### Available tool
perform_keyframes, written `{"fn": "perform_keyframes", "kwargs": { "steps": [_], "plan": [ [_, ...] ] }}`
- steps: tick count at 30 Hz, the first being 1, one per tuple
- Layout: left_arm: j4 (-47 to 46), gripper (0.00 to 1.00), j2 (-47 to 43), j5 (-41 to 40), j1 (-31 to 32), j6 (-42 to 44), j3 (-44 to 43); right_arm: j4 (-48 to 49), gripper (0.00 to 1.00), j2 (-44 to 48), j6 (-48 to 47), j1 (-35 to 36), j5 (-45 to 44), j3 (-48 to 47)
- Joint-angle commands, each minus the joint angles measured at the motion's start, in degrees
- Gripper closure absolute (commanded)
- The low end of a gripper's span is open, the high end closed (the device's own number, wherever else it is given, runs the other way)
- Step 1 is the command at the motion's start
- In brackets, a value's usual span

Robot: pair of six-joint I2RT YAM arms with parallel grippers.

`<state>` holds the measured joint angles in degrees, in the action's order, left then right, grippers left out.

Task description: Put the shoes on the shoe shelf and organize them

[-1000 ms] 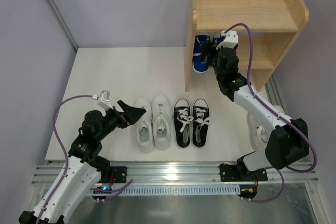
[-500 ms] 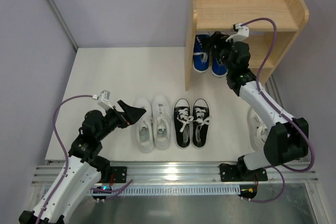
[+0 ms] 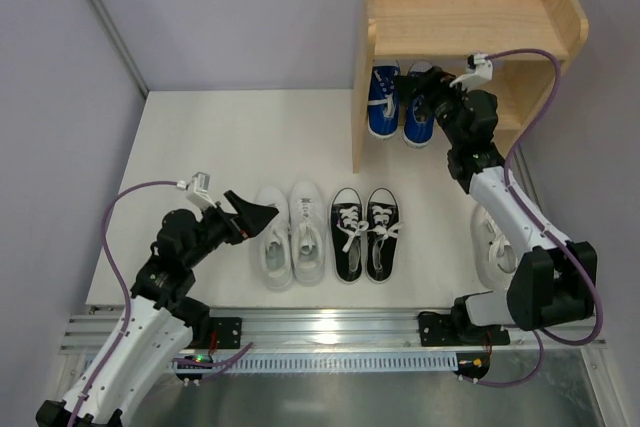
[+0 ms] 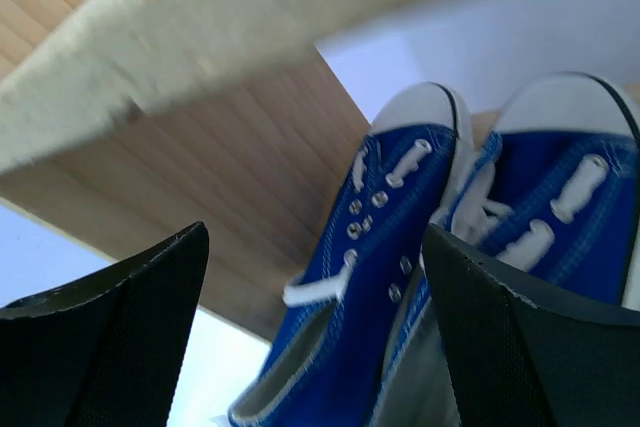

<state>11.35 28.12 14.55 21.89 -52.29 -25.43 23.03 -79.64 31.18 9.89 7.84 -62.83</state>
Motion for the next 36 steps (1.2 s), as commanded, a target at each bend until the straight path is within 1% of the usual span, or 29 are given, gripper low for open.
{"fn": "perform_keyframes", "kwargs": {
  "steps": [1,3,5,6,7,9,10,13,15,17,18,19,21,28,32,36],
  "plan": [
    [-1.95,0.00,-0.34,0.31,-0.09,0.26,-0.85,-2.80,0.12,5.53,1.27,-1.10,0.61,3.23],
    [-1.95,0.00,-0.52,0.05,-0.01,0.17,-0.59,-8.33,0.13,10.26,-0.41,-0.40,-5.79,4.81],
    [-2.47,0.00,-0.52,0.04,-0.01,0.09,-0.32,-13.42,0.16,12.91,-2.08,-0.13,-15.78,6.39],
    [-2.65,0.00,-0.43,0.13,-0.09,0.00,-0.15,-14.32,0.28,15.19,-2.17,-0.05,-18.70,7.10],
    [-2.91,0.00,0.00,0.31,-0.09,-0.09,-0.06,-15.02,0.34,15.91,-2.78,-0.05,-20.82,7.71],
    [-3.71,0.00,0.53,0.83,-0.01,-0.26,0.03,-14.15,0.51,16.88,-4.19,-0.13,-22.68,9.65],
    [-3.88,0.00,1.14,0.92,-0.09,-0.27,0.03,-14.15,0.69,17.06,-4.63,-0.13,-23.04,9.83],
    [-4.23,0.00,1.59,1.36,-0.09,-0.70,-0.23,-14.15,0.96,17.06,-3.50,-1.01,-25.67,10.53],
    [-3.89,0.01,1.41,1.36,-0.09,-0.79,-0.15,-15.38,0.96,16.45,-0.34,-1.80,-29.43,11.06],
    [-3.27,0.00,0.28,1.01,0.00,-0.79,-0.15,-15.99,0.96,14.52,1.77,-3.64,-30.16,10.97],
    [-2.83,0.00,-0.17,0.92,-0.09,-0.71,-0.15,-15.39,0.96,13.64,2.48,-4.35,-29.38,10.97],
    [-2.22,0.00,-0.60,0.75,-0.01,-0.71,0.03,-14.51,0.96,12.59,2.48,-5.14,-25.98,10.89],
    [-1.25,0.00,-1.83,0.40,-0.09,-0.62,0.03,-12.83,0.96,9.07,2.83,-7.07,-22.71,9.84],
    [-0.11,0.00,-2.98,0.13,-0.09,-0.53,-0.14,-12.91,0.96,1.86,1.34,-7.61,-18.65,4.74],
    [0.42,0.00,-3.42,0.13,-0.01,-0.44,-0.23,-13.71,0.96,-1.92,1.87,-7.61,-13.04,2.37],
    [1.21,0.00,-4.21,-0.30,-0.09,-0.27,-0.15,-14.32,0.96,-6.31,1.87,-7.61,-0.58,-0.10]
  ]
}}
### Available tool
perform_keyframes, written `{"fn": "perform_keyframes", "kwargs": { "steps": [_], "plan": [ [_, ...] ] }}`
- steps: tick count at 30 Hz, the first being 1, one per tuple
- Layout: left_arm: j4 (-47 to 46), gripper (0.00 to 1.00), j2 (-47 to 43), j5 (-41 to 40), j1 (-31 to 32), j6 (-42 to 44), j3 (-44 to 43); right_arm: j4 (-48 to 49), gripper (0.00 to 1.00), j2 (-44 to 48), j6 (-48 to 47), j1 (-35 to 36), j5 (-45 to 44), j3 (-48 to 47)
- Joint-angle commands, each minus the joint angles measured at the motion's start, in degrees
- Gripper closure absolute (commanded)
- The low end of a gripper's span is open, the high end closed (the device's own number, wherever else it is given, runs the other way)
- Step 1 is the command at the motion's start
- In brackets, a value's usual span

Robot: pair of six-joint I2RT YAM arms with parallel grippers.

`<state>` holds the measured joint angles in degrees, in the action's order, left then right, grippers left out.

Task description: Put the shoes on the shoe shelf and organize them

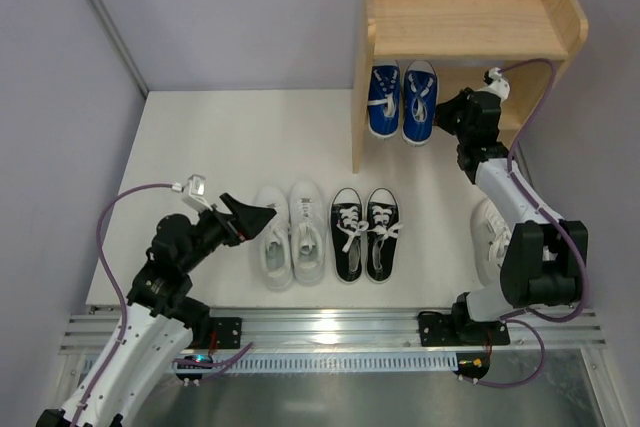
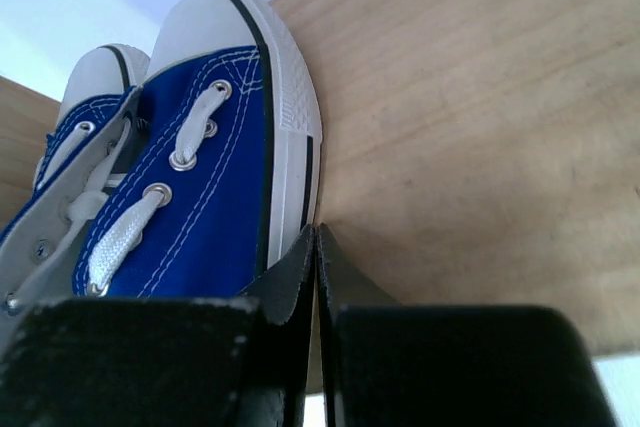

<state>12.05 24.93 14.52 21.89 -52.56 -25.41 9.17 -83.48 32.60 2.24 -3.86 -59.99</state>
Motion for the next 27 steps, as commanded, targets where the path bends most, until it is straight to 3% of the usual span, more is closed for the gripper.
{"fn": "perform_keyframes", "kwargs": {
  "steps": [1,8,16,19,21,24,27],
  "plan": [
    [0.69,0.00,-1.02,-0.20,-0.09,-0.09,-0.17,-0.64,0.96,-3.95,0.36,0.04,13.07,-3.47],
    [-0.10,0.00,-1.11,-0.02,-0.01,-0.71,0.71,-0.82,0.96,-6.08,-0.26,0.04,21.08,-4.00],
    [-0.89,0.00,-0.93,0.33,-0.09,-0.88,0.98,-5.29,0.96,-2.22,-2.45,-0.13,16.70,-2.68],
    [-1.68,0.00,-0.67,0.50,-0.09,-0.97,1.24,-10.72,0.88,2.35,-4.12,-0.04,8.10,-1.54],
    [-2.73,0.00,-0.32,0.94,-0.09,-1.32,1.59,-13.89,0.68,6.64,-4.56,0.04,-1.73,0.03],
    [-5.02,0.00,0.47,1.91,-0.09,-1.58,2.20,-16.89,0.62,9.65,-4.83,-0.04,-12.03,0.40],
    [-7.22,0.00,2.14,2.96,-0.09,-1.76,2.56,-20.59,0.63,10.45,-4.39,-0.57,-18.44,-0.92]
  ]
}}
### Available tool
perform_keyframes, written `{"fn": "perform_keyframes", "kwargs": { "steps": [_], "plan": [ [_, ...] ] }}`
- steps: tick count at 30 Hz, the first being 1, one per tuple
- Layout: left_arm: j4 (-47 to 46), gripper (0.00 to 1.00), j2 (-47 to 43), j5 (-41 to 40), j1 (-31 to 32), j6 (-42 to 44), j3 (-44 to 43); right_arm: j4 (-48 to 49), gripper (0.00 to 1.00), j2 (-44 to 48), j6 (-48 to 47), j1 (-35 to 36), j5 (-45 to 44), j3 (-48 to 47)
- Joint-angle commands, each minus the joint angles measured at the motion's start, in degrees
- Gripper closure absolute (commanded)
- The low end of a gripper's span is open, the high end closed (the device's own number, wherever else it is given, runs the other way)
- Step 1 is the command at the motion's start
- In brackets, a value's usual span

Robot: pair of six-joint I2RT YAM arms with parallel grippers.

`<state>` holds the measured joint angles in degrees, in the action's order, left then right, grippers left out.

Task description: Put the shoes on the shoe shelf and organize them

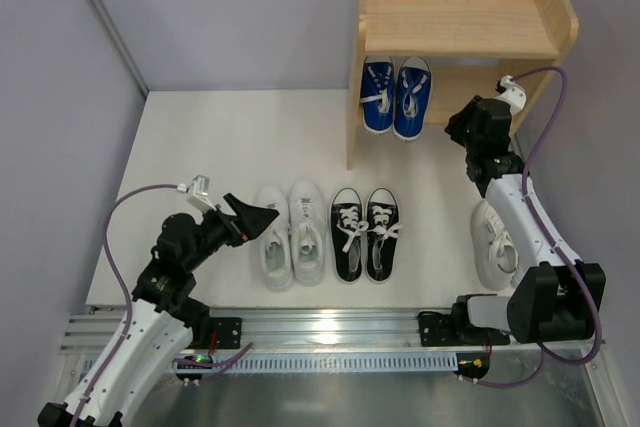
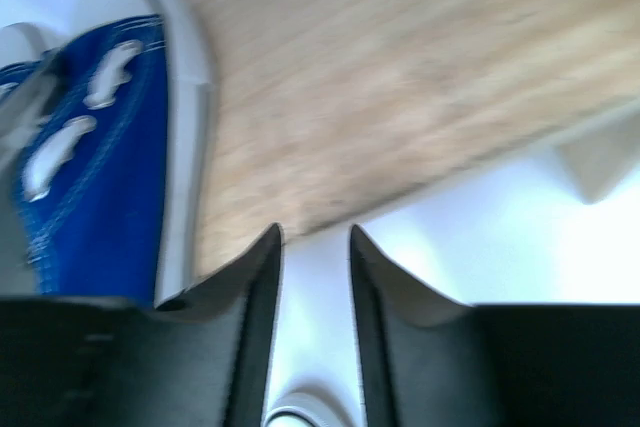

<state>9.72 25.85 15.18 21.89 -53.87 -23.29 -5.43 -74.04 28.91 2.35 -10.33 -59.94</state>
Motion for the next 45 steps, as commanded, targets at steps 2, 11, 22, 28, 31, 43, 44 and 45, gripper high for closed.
{"fn": "perform_keyframes", "kwargs": {
  "steps": [2,11,22,28,31,43,44,45],
  "plan": [
    [-5.67,0.00,2.28,2.75,-0.09,-0.45,0.44,-6.96,0.74,1.00,0.70,-1.38,-14.45,-1.75],
    [-7.17,0.00,1.66,3.28,-0.09,-1.06,1.32,4.45,0.96,-0.58,3.08,-10.87,-7.87,-0.09],
    [-7.34,0.00,1.84,3.72,-0.09,-1.50,0.70,12.81,0.96,-7.43,10.20,-21.94,0.04,0.18],
    [-6.73,0.00,1.75,3.72,-0.09,-1.42,0.18,13.51,0.96,-7.87,9.95,-22.92,-0.93,-0.26],
    [-6.29,0.00,1.58,3.72,-0.09,-1.33,-0.09,12.11,0.96,-7.09,9.50,-22.83,1.79,-1.23],
    [-6.81,0.00,1.05,6.08,-0.01,-1.41,-0.71,-20.11,0.35,12.78,3.09,-14.74,-23.22,5.98],
    [-6.90,0.00,1.40,7.05,-0.09,-1.59,-0.71,-25.80,0.30,12.78,3.09,-14.74,-24.55,5.89],
    [-7.08,0.00,2.62,7.67,-0.09,-1.94,-0.79,-28.21,0.18,12.08,3.17,-14.74,-25.87,5.98]
  ]
}}
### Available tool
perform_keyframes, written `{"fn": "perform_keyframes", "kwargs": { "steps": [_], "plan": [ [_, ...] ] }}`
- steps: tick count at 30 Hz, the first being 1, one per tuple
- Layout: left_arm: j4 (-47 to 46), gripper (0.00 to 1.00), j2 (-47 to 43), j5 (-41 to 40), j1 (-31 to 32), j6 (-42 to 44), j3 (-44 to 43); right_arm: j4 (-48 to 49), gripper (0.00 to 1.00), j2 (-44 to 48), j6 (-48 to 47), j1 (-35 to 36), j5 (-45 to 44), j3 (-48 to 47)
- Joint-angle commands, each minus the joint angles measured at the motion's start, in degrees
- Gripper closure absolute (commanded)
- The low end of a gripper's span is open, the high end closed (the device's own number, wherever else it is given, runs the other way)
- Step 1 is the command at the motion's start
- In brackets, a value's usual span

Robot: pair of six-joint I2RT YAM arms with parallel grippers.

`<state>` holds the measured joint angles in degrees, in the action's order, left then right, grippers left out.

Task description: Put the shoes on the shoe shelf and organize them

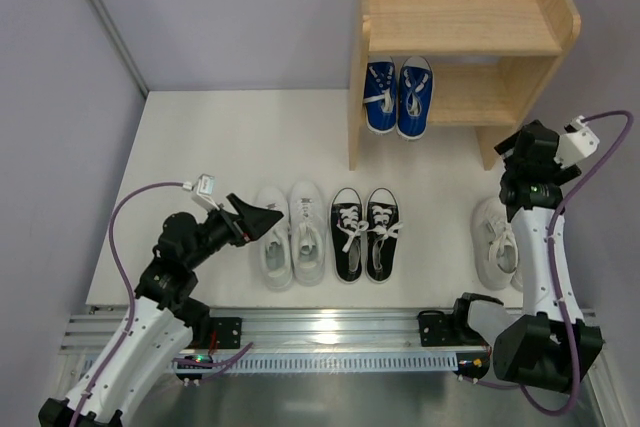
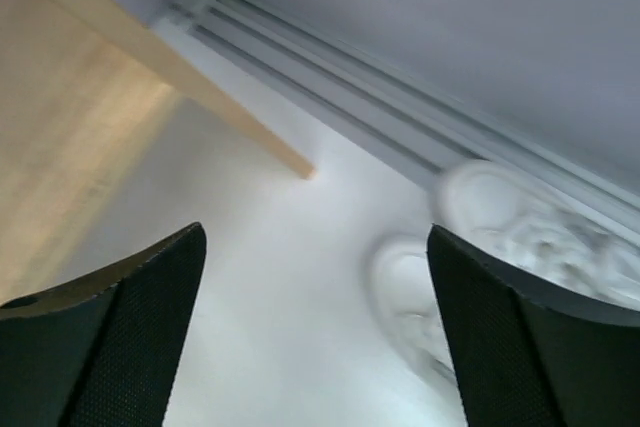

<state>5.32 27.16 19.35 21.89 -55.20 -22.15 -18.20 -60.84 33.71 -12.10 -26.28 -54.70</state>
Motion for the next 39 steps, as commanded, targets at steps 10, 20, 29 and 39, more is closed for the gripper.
{"fn": "perform_keyframes", "kwargs": {
  "steps": [10,20,29,39],
  "plan": [
    [-9.71,0.00,10.54,8.24,-0.09,-4.12,-2.72,-32.78,0.00,-13.34,4.86,-0.29,-12.83,0.73],
    [-10.24,0.00,10.55,7.45,0.08,-6.76,-2.99,-32.70,0.00,-8.25,11.20,-4.23,-15.91,6.71],
    [-9.45,0.00,8.44,7.01,0.08,-6.94,-1.58,-27.34,0.00,-5.16,6.37,-12.07,-8.01,10.05],
    [-8.31,0.00,6.59,6.31,0.08,-6.24,-0.35,-16.71,0.00,-16.67,2.33,-14.89,3.50,14.53]
  ]
}}
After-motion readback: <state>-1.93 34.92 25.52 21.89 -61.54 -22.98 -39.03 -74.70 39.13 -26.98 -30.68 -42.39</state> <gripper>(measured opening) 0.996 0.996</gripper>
